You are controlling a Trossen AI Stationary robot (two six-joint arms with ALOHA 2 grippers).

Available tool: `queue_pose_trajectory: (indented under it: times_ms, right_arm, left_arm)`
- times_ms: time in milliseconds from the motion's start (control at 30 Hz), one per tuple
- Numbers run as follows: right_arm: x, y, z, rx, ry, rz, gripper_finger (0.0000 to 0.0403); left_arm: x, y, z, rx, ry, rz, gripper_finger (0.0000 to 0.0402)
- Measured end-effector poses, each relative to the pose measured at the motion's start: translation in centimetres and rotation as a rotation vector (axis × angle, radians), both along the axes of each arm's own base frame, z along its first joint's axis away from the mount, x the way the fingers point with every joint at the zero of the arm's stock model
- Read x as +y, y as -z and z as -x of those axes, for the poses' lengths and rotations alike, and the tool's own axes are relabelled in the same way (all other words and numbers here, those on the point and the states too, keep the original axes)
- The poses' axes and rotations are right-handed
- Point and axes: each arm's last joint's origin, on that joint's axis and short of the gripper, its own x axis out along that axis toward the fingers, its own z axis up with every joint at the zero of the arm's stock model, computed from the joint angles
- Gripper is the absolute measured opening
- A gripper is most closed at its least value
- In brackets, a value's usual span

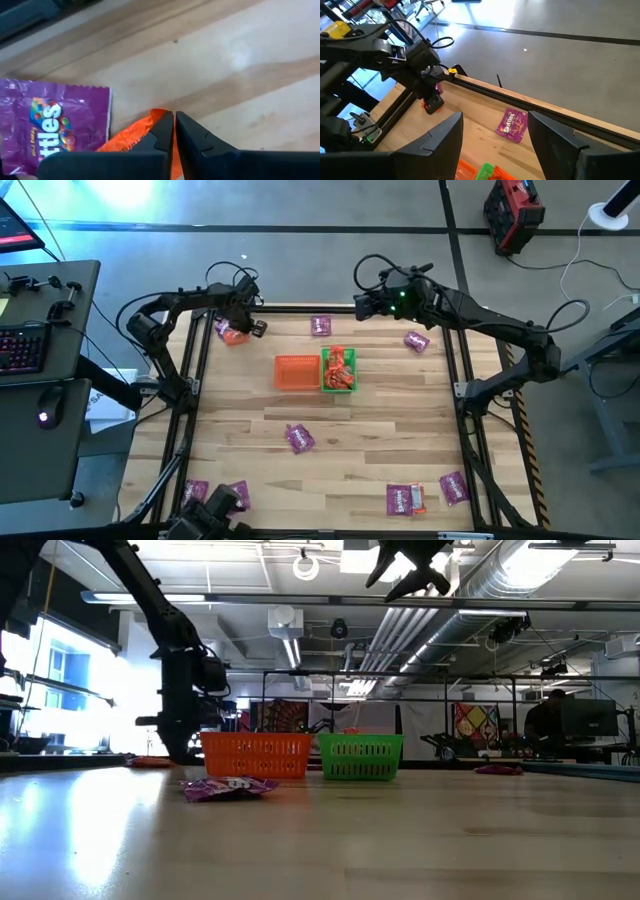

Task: Sort candy by brand, put in halloween buckets
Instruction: Put the orange chocolate into the green bin

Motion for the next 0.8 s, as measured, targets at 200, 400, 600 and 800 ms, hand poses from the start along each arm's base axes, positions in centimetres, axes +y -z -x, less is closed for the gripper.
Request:
queue_pose_trajectory:
  times_ms: [200, 400, 600, 800]
  right_arm:
    - [0.0, 0.1, 0.1, 0.020, -0.008, 0.007, 0.0216]
    - [0.0, 0.1, 0.1, 0.024, -0.012, 0.012, 0.0216]
    - [0.0, 0.1, 0.1, 0.027, -0.013, 0.013, 0.0216]
    - [0.1, 0.4, 0.2, 0.051, -0.009, -0.010, 0.0216]
  left_arm:
    - [-1.0, -2.6, -0.7, -0.078, 0.059, -0.039, 0.0001]
    - [-2.0, -5.9, -0.1, -0.061, 0.118, -0.148, 0.0018]
    - [-2.2, -3.5, 0.6, 0.045, 0.160, 0.033, 0.0081]
    - [-2.0, -2.2, 0.1, 0.074, 0.166, 0.054, 0.0174]
